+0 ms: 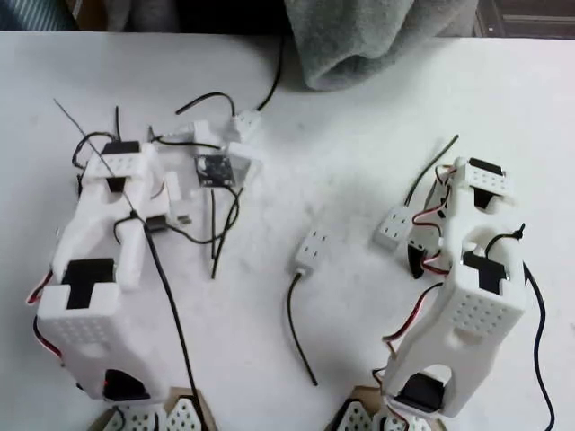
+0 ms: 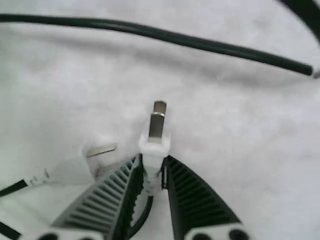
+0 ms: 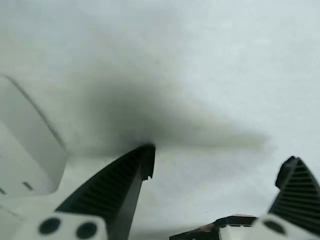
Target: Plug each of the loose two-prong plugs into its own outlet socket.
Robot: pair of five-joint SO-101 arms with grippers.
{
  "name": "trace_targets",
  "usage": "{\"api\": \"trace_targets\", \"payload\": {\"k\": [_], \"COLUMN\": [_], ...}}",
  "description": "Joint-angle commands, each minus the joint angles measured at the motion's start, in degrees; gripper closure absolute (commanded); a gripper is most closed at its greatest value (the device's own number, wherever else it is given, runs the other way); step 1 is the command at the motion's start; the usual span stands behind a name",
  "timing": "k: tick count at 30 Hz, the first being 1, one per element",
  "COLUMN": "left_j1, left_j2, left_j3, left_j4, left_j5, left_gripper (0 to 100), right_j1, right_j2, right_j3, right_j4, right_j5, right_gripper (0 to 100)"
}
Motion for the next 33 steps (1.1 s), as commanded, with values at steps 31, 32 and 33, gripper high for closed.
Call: {"api": "trace_targets", "payload": {"k": [31,32,33], "left_j1": [8.84,8.84,8.84], "left_j2": [-3.74,-3.65,-3.56], "left_j3": [7.3,7.3,7.3], "left_j4": [13.19,13.01,13.01], "left_j5": [3.43,3.43,3.43], "left_gripper": [81,81,81], "right_j1": [-0.57,-0.57,-0.57], "right_j2": [0.84,0.84,0.84], "right_j3": [-0.44,-0.44,-0.44], "right_j4": [-1.98,-1.98,-1.98], "right_j5": [0.62,0.62,0.62], "right_gripper": [60.8,60.8,60.8]}}
